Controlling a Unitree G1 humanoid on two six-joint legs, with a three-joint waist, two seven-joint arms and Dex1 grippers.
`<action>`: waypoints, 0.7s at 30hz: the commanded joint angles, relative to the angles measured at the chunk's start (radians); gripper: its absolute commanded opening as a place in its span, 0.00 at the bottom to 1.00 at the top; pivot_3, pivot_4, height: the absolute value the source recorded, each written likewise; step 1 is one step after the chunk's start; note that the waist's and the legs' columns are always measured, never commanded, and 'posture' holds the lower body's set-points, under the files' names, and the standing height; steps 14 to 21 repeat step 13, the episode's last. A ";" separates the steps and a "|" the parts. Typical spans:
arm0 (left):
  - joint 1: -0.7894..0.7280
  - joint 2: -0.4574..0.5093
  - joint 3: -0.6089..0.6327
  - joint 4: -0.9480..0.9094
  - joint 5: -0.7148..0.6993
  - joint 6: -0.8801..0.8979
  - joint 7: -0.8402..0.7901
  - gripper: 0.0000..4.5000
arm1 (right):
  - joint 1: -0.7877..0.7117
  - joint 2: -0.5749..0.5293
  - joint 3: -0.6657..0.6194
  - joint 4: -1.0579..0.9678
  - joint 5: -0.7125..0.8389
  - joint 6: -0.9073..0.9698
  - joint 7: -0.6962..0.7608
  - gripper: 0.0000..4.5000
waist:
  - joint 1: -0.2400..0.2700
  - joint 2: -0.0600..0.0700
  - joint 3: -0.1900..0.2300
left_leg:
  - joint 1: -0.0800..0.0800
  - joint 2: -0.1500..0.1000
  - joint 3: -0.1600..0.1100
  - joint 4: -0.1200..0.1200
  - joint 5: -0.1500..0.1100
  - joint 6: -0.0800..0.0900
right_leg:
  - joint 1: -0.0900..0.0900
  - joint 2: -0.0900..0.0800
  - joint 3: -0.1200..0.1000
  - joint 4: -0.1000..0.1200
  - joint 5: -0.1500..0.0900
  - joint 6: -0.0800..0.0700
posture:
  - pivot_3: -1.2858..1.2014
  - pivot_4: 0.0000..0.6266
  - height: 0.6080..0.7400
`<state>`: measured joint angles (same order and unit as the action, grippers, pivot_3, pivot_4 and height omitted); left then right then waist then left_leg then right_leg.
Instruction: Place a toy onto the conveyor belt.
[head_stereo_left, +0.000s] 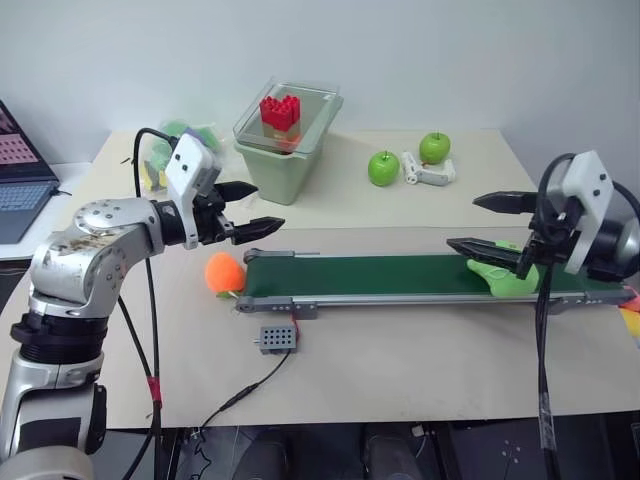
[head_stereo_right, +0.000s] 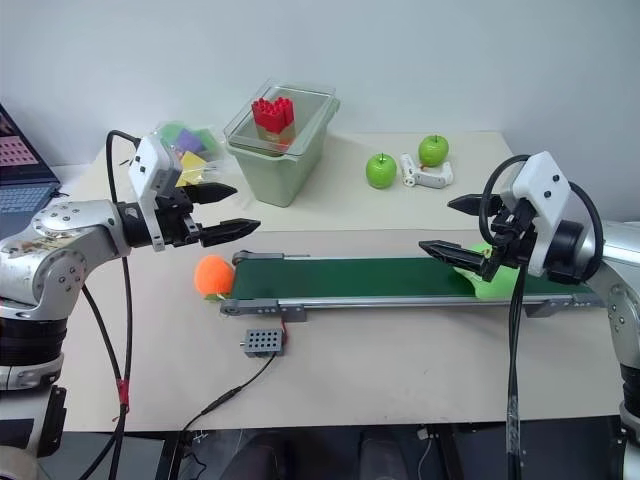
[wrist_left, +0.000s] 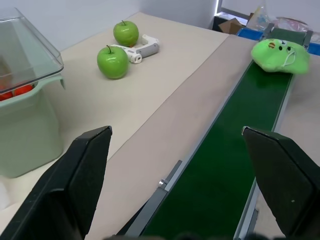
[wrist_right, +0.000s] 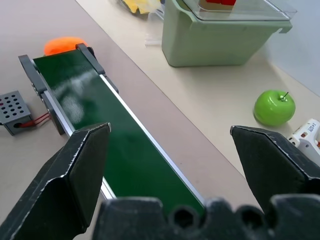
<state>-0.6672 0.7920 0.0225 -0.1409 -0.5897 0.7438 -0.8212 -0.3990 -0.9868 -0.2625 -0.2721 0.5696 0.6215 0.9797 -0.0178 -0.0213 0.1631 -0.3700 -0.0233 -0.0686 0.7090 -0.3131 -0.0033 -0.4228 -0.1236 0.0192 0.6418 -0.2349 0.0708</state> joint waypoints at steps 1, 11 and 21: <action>-0.010 0.012 0.022 -0.013 0.018 -0.026 -0.022 0.99 | -0.024 -0.006 -0.020 -0.017 0.009 -0.007 -0.007 1.00 | 0.000 0.000 0.000 | 0.000 0.000 0.000 0.000 0.000 0.000 | 0.000 0.000 0.000 0.000 0.000 0.000 | 0.52 0.24 1.00; -0.019 -0.002 0.032 0.006 0.045 -0.033 -0.032 0.99 | -0.039 -0.002 -0.003 -0.001 0.004 -0.016 -0.004 1.00 | 0.000 0.000 0.000 | 0.000 0.000 0.000 0.000 0.000 0.000 | 0.000 0.000 0.000 0.000 0.000 0.000 | 0.52 0.24 1.00; -0.025 -0.009 0.036 0.006 0.035 -0.028 -0.036 0.99 | -0.039 -0.001 -0.002 0.002 0.003 -0.019 -0.004 1.00 | 0.000 0.000 0.000 | 0.000 0.000 0.000 0.000 0.000 0.000 | 0.000 0.000 0.000 0.000 0.000 0.000 | 0.52 0.24 1.00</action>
